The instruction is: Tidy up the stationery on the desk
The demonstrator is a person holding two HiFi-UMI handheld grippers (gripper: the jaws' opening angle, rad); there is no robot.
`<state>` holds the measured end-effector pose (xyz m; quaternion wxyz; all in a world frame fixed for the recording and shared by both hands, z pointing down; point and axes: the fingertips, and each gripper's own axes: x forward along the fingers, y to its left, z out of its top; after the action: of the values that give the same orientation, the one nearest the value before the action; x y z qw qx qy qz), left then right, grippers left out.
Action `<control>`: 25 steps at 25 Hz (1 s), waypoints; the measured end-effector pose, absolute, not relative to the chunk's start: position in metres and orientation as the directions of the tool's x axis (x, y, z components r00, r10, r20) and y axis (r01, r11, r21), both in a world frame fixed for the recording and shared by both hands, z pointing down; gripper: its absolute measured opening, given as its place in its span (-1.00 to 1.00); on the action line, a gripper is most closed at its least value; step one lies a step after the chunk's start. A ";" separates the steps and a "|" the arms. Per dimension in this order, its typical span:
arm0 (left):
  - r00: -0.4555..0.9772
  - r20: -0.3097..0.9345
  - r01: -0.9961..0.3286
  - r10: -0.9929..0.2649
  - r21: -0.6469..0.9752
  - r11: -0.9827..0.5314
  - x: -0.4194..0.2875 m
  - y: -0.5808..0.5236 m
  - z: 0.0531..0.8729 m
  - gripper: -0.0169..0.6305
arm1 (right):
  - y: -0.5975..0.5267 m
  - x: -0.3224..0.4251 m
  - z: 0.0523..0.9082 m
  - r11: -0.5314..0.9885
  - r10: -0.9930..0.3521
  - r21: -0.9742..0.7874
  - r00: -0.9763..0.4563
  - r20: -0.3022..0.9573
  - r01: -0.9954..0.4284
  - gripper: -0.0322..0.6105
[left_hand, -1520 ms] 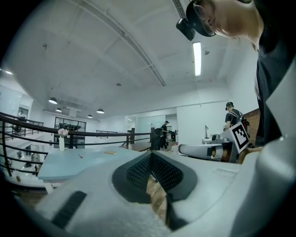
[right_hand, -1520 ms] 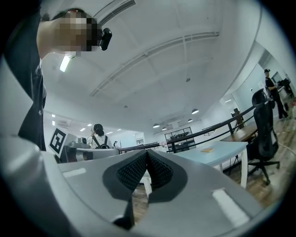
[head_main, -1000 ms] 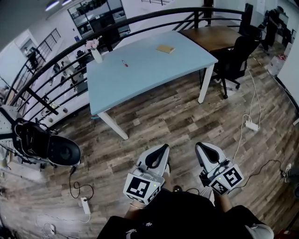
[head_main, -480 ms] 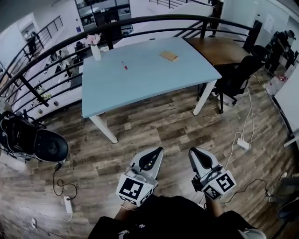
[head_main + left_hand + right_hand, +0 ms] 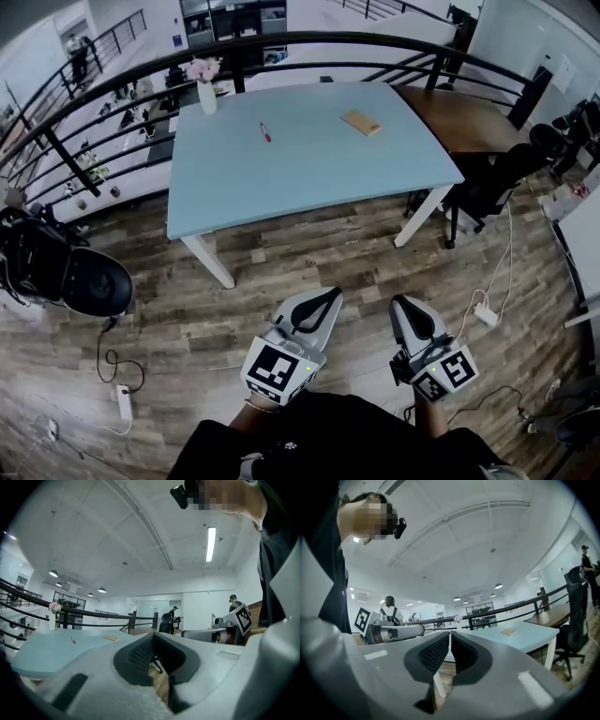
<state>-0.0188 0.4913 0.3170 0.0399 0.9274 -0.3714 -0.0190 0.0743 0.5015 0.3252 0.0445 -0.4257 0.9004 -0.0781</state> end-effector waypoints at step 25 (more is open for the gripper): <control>0.751 -0.041 -0.649 -0.660 0.141 -0.748 -0.069 0.320 0.310 -0.95 | 0.336 0.028 0.310 0.576 -0.810 -0.153 -0.586 0.028 -0.803 -0.87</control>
<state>-0.0689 0.3196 0.3104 0.0587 0.9337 -0.3504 -0.0440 0.0275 0.3356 0.3105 0.0224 -0.4542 0.8875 -0.0747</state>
